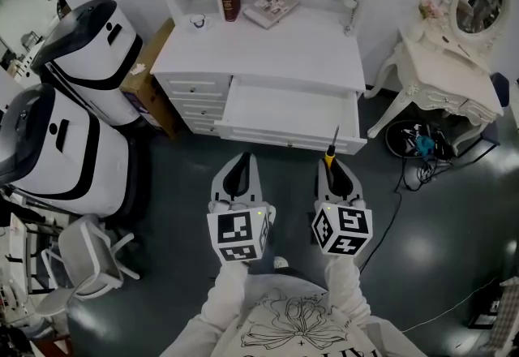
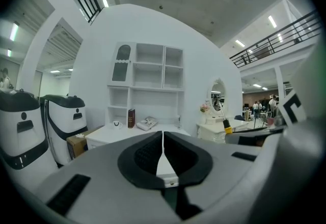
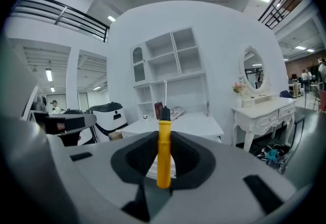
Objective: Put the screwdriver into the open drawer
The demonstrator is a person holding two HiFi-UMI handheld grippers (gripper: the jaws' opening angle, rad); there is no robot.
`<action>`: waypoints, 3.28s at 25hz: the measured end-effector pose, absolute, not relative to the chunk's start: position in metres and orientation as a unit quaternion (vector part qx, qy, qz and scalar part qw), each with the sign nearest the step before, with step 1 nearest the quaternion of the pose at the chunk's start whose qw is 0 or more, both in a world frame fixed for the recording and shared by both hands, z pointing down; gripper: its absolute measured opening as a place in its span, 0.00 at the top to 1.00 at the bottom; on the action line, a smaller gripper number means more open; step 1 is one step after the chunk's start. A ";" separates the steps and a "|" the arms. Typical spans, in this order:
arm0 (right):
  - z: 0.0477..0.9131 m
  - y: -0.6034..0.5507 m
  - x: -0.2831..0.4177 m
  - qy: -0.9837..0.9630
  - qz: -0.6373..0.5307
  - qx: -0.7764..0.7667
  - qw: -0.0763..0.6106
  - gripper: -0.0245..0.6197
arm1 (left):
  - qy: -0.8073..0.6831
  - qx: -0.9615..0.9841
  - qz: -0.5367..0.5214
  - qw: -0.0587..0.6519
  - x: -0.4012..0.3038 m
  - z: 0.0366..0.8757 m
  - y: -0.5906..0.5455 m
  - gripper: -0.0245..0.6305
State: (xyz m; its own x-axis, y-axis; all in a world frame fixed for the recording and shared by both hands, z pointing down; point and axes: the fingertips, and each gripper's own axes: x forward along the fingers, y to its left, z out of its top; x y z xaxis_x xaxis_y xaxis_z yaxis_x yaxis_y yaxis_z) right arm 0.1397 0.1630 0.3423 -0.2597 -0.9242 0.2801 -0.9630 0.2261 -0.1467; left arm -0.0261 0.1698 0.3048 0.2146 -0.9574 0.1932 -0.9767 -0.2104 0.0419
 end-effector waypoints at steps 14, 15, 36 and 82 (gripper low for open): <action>0.345 0.024 0.120 -0.764 0.161 0.622 0.063 0.85 | -0.598 0.795 0.067 0.081 -0.041 0.305 0.019 0.95; 0.344 0.014 0.120 -0.762 0.161 0.624 0.063 0.85 | -0.595 0.796 0.067 0.082 -0.042 0.305 0.008 0.95; 0.380 -0.098 0.107 -0.737 0.193 0.642 0.088 0.85 | -0.567 0.810 0.092 0.120 -0.055 0.345 -0.110 0.95; 0.575 -0.226 0.095 -0.782 0.297 0.475 0.275 0.85 | -0.593 0.732 0.214 0.258 -0.036 0.526 -0.234 0.95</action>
State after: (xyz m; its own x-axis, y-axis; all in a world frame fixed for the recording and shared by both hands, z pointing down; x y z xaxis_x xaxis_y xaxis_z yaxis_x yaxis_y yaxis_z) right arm 0.0946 -0.2261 0.5753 -0.3975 -0.5793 0.7116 -0.9056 0.3728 -0.2024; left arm -0.0357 -0.2345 0.5256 0.2042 -0.7584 0.6189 -0.9789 -0.1625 0.1239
